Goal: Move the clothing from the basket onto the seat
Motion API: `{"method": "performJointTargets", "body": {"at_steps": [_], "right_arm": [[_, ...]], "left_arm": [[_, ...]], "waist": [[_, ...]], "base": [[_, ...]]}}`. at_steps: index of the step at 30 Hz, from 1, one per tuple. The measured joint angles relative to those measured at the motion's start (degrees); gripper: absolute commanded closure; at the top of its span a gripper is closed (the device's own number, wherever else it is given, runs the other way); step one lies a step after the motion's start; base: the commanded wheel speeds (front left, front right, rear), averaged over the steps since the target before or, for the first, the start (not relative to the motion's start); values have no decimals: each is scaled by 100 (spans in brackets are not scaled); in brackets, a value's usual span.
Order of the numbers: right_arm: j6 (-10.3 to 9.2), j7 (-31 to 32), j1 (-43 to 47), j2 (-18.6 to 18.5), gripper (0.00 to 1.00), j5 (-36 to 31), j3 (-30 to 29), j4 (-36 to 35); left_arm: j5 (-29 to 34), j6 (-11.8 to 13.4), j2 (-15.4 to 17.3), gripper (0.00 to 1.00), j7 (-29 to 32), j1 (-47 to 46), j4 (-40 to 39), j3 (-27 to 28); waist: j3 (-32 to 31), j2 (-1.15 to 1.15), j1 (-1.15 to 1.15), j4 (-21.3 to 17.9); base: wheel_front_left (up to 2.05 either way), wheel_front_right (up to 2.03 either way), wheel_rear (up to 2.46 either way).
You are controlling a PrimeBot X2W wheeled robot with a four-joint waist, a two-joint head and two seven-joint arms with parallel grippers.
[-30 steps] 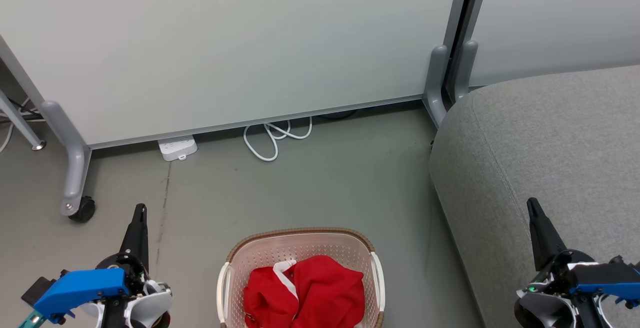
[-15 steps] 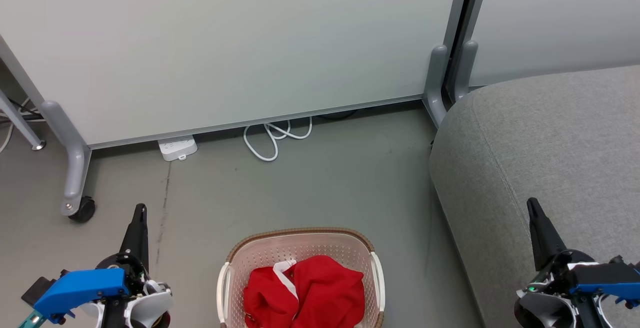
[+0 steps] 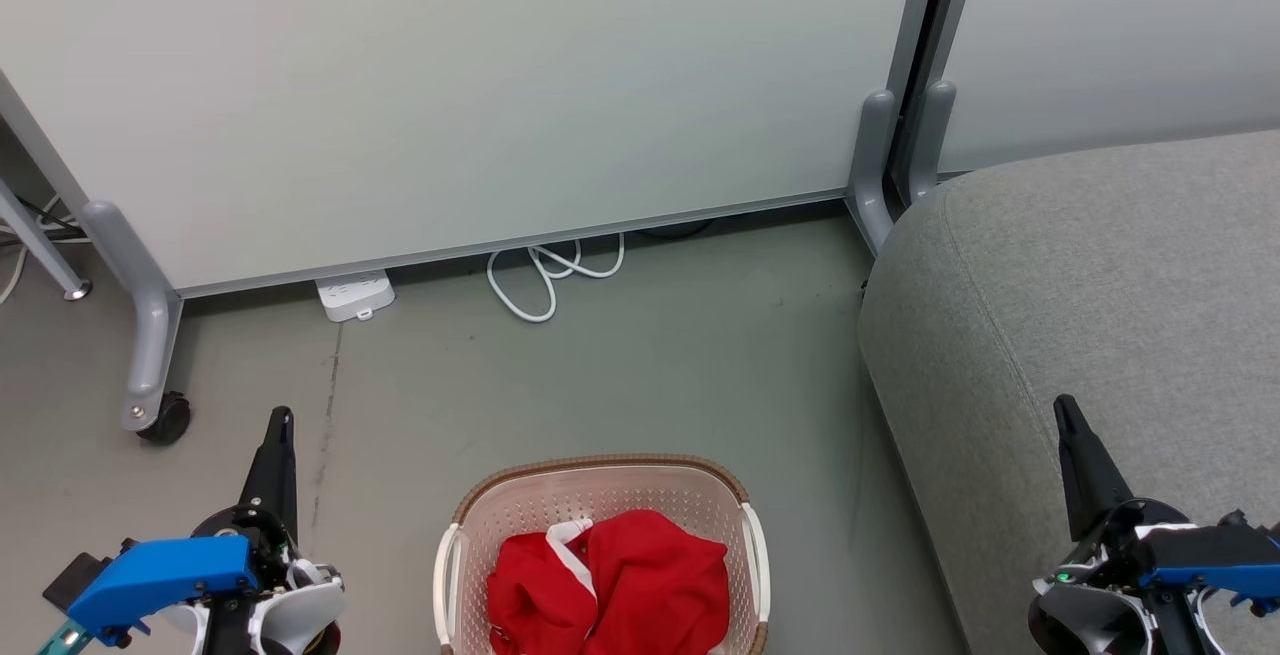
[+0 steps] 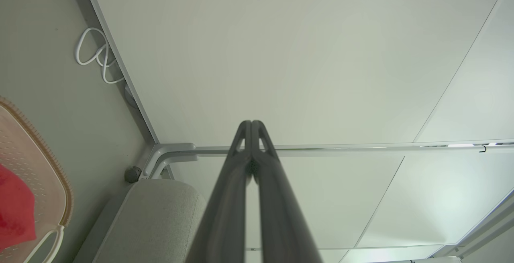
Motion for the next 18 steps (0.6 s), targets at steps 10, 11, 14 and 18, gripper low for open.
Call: {"method": "performJointTargets", "body": {"at_steps": [10, 11, 14, 18], "right_arm": [[1, 0, 0, 0, 100, 0, 0, 0], [1, 0, 0, 0, 100, 0, 0, 0], [0, 0, 0, 0, 100, 0, 0, 0], [0, 0, 0, 0, 100, 0, 0, 0]], "left_arm": [[0, 0, 0, 100, 0, 0, 0, 0], [0, 0, 0, 100, 0, 0, 0, 0], [0, 0, 0, 100, 0, 0, 0, 0], [0, 0, 0, 100, 0, 0, 0, 0]], "waist": [[0, 0, 0, 0], [0, 0, 0, 0], [0, 0, 0, 0], [0, 0, 0, 0]], "base": [[0, 0, 0], [0, 0, 0], [0, 0, 0], [0, 0, 0]]}}
